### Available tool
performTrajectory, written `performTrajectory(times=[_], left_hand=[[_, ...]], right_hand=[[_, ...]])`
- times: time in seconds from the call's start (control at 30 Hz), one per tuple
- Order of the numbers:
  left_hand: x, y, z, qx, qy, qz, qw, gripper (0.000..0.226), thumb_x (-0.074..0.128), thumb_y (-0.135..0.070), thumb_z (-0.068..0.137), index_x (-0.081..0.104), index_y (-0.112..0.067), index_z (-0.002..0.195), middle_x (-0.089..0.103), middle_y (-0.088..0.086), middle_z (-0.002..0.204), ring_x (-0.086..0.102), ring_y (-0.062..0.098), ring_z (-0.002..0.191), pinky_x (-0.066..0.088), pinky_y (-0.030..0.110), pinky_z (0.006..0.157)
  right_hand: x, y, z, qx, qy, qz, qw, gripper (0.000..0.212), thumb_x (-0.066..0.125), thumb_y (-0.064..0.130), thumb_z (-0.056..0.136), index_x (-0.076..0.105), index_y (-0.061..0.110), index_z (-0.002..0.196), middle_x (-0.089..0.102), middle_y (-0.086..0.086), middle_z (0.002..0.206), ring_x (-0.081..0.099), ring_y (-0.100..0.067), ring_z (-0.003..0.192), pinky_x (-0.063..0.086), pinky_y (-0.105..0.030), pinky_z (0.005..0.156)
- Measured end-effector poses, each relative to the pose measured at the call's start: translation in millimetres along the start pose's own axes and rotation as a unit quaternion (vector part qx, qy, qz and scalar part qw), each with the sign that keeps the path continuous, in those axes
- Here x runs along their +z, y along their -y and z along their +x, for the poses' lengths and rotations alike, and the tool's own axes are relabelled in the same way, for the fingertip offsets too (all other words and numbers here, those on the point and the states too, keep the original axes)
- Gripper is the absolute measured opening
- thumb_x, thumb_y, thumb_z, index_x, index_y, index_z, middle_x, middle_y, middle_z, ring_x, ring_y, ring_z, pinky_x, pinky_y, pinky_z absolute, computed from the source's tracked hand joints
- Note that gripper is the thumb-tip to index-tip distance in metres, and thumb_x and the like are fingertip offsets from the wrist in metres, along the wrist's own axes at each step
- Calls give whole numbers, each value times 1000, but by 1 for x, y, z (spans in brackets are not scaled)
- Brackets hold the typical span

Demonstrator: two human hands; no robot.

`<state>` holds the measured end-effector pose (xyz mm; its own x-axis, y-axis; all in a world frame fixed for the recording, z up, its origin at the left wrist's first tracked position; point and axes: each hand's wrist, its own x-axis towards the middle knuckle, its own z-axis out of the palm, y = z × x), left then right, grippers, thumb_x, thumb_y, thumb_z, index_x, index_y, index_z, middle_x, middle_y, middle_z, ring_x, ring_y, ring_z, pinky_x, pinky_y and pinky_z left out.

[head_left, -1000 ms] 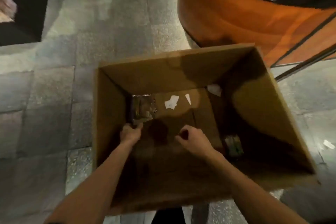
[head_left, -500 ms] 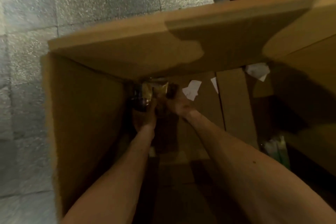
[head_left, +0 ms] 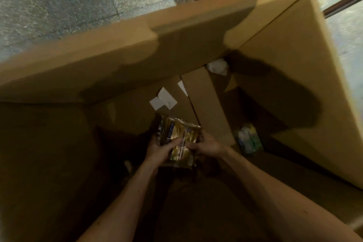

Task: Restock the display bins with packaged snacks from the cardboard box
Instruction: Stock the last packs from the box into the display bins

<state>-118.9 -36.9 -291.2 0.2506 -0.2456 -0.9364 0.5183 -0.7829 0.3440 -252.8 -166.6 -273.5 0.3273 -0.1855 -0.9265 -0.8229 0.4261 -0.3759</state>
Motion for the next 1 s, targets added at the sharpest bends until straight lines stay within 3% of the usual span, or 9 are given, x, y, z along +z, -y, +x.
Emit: performTrajectory(times=[0.07,0.13,0.23,0.3,0.4,0.5,0.67,0.83,1.0], left_hand=[[15,4,-1,-3,35,33,999,74,86,-36,73,50,-28,137,61,-5,120,60,14,98,54,30,71],[26,7,1,4,56,65,996,68,87,-35,72,52,-31,131,62,-5,118,60,17,105,52,39,92],[36,9,7,23,73,113,991,62,87,-34,73,54,-30,125,64,-5,118,61,15,104,50,39,96],[39,11,9,26,81,125,988,60,86,-34,74,53,-30,124,63,-9,114,60,12,100,50,37,91],[38,12,14,29,79,135,987,57,86,-33,74,52,-32,120,60,-11,109,59,14,100,49,38,92],[37,11,15,43,80,149,985,54,85,-34,75,51,-35,118,58,-12,109,57,13,100,48,37,91],[34,8,16,54,66,188,978,71,85,-42,73,49,-29,133,56,-4,127,56,21,116,47,40,96],[23,-10,-7,53,48,114,991,54,84,-35,76,53,-32,121,62,-5,114,61,13,98,49,30,78],[9,-45,-63,100,61,63,991,42,83,-31,77,59,-34,112,70,-3,112,68,18,101,56,39,85]], right_hand=[[-21,-17,-17,47,25,-13,998,21,71,18,92,58,29,105,69,1,104,65,-8,82,49,-18,58],[-48,-32,-24,76,-45,-15,996,14,70,22,93,64,24,105,71,-4,109,67,-11,86,50,-22,63],[-89,-52,-19,94,-317,-132,934,35,64,16,95,57,5,129,58,-17,133,57,-28,116,48,-37,95],[-102,-63,-14,113,-376,-213,895,58,63,16,95,36,2,146,41,-22,146,40,-39,134,36,-46,110],[-96,-73,1,127,-336,-188,914,78,62,13,95,14,5,156,23,-20,158,27,-39,144,29,-50,117],[-79,-75,11,190,-357,-152,902,89,68,19,93,7,4,155,21,-24,158,34,-40,141,37,-42,111],[-48,-72,14,195,-320,-188,908,72,67,34,93,29,2,145,45,-19,146,44,-34,135,40,-36,105],[-42,-42,-4,157,-284,-231,917,49,65,31,95,50,8,135,54,-13,138,54,-30,127,46,-35,99],[-50,-11,-77,5,-272,-145,951,23,74,22,89,65,16,110,66,-5,113,65,-19,102,56,-39,89]])
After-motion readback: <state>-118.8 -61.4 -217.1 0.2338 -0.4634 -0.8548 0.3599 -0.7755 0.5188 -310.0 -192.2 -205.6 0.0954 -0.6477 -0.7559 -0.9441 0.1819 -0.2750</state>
